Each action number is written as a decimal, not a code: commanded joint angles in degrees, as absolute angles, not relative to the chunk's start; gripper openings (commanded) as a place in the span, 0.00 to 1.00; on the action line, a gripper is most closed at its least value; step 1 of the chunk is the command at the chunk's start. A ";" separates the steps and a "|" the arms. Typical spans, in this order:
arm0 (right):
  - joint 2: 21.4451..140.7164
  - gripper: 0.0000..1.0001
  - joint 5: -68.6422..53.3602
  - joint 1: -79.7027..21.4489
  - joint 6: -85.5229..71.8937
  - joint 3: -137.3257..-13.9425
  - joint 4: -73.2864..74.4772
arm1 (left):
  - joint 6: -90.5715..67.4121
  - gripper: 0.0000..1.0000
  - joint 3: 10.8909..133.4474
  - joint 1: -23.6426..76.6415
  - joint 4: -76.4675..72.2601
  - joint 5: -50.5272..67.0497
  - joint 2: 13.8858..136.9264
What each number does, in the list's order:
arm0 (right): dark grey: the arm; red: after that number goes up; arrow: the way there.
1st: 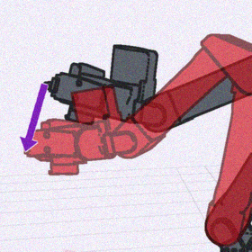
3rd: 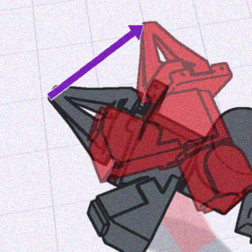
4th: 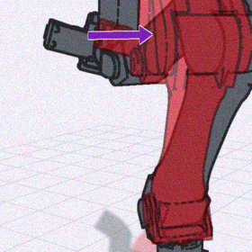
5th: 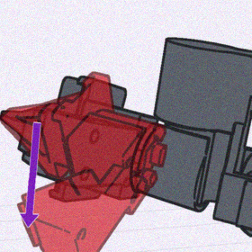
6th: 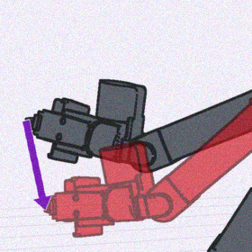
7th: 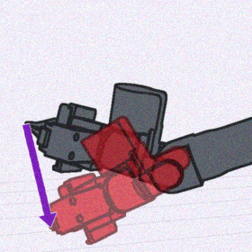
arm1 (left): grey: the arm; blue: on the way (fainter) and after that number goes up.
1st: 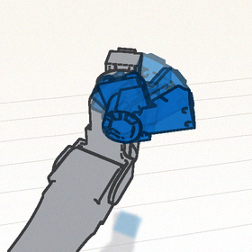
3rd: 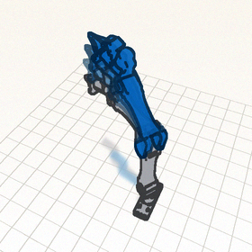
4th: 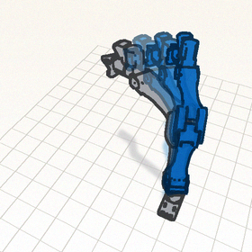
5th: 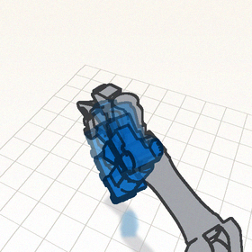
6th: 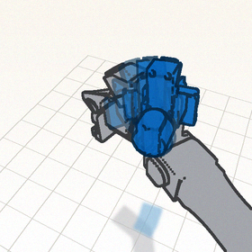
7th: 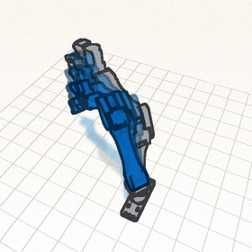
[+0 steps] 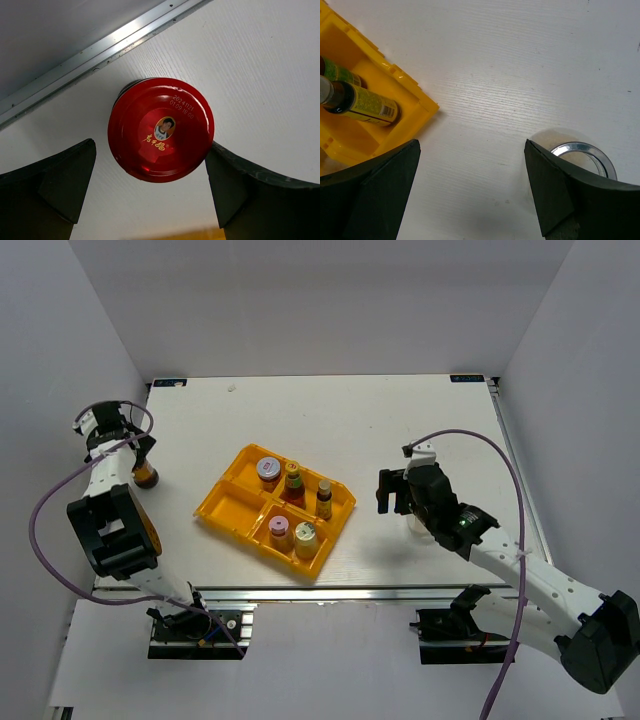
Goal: Organize the condiment bottles
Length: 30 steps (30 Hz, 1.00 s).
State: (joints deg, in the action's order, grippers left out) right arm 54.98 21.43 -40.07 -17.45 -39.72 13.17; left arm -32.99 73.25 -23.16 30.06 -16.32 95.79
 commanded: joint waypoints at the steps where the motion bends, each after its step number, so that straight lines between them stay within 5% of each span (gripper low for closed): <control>1: 55.02 0.89 21.09 -39.73 -17.31 -42.27 11.07 | -31.91 0.98 75.50 -23.47 28.30 -14.50 95.01; 22: 51.15 0.89 25.31 -39.64 -16.35 -43.07 12.66 | -29.35 0.94 79.19 -23.47 28.73 -14.50 100.02; 24: 50.98 0.89 25.57 -39.64 -16.43 -42.89 12.92 | -29.71 0.90 79.45 -23.47 29.18 -14.94 100.37; 28: 50.98 0.89 25.49 -39.73 -16.35 -42.45 13.10 | -29.71 0.55 79.02 -23.47 28.57 -12.93 99.76; 30: 50.89 0.89 25.49 -39.64 -16.35 -42.19 13.01 | -29.53 0.52 78.93 -23.47 28.83 -11.35 99.15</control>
